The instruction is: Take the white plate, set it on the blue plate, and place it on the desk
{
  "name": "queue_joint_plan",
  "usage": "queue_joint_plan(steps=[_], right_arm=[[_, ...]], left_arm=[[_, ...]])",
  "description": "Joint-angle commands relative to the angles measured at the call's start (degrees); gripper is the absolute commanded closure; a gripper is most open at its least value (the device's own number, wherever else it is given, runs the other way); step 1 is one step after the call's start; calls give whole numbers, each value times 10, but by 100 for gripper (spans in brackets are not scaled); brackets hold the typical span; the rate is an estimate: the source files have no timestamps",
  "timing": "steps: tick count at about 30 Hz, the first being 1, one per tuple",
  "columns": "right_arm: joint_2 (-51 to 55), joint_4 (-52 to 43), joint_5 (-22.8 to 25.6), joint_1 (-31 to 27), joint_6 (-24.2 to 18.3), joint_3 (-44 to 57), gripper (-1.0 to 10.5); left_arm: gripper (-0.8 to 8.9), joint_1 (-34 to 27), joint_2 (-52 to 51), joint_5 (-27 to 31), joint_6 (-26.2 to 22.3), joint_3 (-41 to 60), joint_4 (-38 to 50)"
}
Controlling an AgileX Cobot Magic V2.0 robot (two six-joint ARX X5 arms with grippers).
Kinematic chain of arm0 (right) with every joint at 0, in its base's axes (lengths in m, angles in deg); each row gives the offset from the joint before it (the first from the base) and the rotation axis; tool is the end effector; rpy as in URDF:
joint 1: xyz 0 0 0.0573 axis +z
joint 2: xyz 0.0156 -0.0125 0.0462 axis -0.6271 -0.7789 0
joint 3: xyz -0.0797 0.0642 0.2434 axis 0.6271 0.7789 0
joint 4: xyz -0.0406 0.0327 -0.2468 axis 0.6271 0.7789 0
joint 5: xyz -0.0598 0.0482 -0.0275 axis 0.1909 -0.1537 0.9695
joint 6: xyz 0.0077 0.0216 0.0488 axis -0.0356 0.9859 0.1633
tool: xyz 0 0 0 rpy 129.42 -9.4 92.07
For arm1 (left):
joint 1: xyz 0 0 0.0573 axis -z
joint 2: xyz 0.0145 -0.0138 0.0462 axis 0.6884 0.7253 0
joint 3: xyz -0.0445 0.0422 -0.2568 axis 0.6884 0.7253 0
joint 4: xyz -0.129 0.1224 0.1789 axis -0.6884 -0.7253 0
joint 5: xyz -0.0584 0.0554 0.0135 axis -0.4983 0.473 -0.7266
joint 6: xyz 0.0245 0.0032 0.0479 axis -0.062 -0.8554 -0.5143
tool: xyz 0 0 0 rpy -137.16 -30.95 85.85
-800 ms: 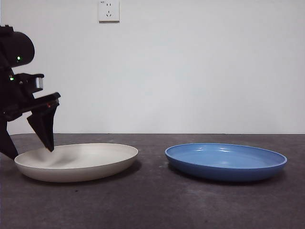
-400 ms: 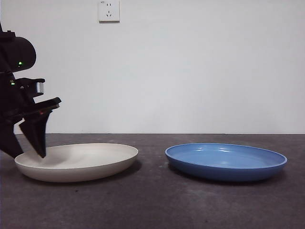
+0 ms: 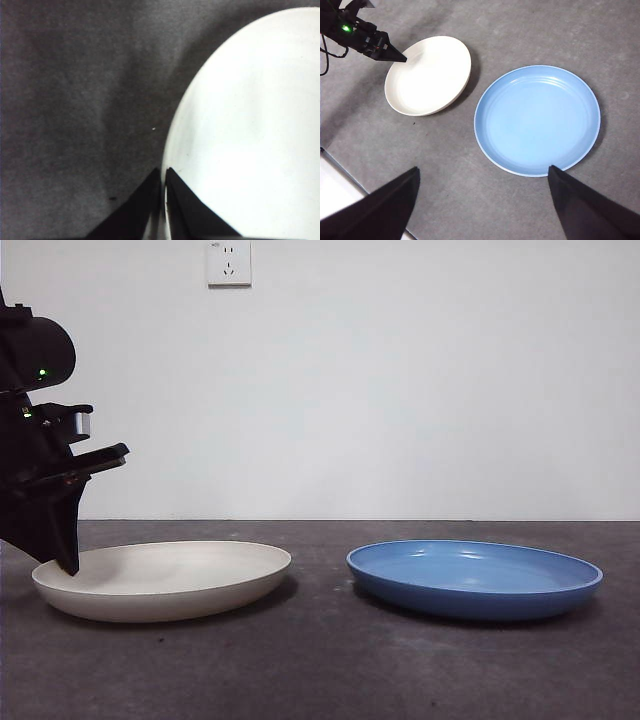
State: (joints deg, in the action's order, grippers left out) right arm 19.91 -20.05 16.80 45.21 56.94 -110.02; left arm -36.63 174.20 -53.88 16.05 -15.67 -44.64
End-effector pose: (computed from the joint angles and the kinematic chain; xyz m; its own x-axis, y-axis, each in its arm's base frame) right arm 0.1274 0.0296 0.3515 0.5501 0.5859 -0.5951 -0.5168 0.7986 0.3085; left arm 0.3211 -0.0450 0.1757 0.3601 -0.2587 -0.8963 0.1163 0.9657 -0.2320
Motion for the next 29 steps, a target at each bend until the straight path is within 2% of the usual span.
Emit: queue_joint_plan(steps=[1, 6, 11, 14, 21, 29], right_arm=[[-3, -5, 0, 2, -2, -11, 535], [-3, -5, 0, 2, -2, -11, 534], [-3, -7, 1, 2, -2, -11, 535], [-3, -9, 4, 2, -2, -11, 535], [-2, -10, 4, 2, -2, -11, 535], [-2, -23, 4, 2, 14, -11, 534]], left_arm=[[798, 1, 6, -1, 17, -13, 3], [798, 1, -30, -3, 28, -13, 2], [798, 5, -94, -62, 48, -20, 2], [798, 16, -123, -72, 63, -30, 2], [797, 82, -132, -71, 98, -81, 6], [797, 179, -63, -31, 107, -183, 2]])
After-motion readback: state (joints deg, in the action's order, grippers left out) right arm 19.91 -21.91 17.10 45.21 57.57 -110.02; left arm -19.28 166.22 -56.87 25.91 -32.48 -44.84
